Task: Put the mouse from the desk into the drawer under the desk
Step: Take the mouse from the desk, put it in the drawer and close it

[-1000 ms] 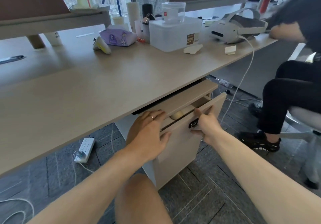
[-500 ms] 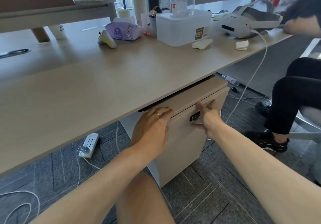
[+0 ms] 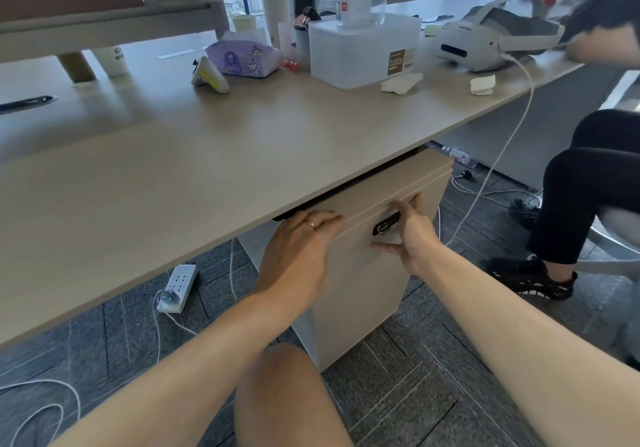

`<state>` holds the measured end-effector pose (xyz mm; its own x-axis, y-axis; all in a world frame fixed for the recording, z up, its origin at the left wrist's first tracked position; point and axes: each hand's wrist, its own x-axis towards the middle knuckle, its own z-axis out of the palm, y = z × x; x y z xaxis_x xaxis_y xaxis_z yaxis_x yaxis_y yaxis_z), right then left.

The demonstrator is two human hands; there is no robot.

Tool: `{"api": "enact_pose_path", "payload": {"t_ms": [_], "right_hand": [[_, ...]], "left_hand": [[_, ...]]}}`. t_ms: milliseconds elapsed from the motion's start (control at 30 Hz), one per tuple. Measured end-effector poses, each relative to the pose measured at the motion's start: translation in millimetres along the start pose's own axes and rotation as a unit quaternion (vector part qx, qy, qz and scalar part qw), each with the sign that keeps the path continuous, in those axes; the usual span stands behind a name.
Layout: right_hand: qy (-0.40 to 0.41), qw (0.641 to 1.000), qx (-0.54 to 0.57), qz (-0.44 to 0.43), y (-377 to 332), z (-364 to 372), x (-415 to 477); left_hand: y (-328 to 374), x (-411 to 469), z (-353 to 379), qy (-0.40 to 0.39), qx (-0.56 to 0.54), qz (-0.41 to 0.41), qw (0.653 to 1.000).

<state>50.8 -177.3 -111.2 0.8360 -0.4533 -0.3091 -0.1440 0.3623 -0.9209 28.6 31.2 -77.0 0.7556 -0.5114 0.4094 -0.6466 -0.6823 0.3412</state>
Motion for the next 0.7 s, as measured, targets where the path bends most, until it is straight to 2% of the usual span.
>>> {"api": "enact_pose_path", "payload": {"t_ms": [400, 567, 633, 667, 700], "right_hand": [[0.003, 1.000, -0.011, 0.000, -6.0, 6.5, 0.4], [-0.010, 0.999, -0.013, 0.034, -8.0, -4.1, -5.2], [-0.019, 0.993, -0.113, 0.023, -15.6, -14.8, -10.7], [-0.027, 0.977, -0.209, 0.002, -20.2, -21.9, -13.3], [-0.039, 0.944, -0.325, -0.023, -26.0, -29.3, -17.5]], "left_hand": [[-4.3, 0.6, 2.0, 0.006, 0.014, 0.027, 1.000], [-2.7, 0.3, 0.6, -0.003, 0.019, 0.021, 1.000], [0.9, 1.6, -4.4, -0.023, 0.019, 0.012, 0.999], [2.1, 2.8, -7.5, -0.037, 0.019, 0.008, 0.999], [3.4, 4.9, -11.2, -0.055, 0.019, 0.006, 0.998]]}}
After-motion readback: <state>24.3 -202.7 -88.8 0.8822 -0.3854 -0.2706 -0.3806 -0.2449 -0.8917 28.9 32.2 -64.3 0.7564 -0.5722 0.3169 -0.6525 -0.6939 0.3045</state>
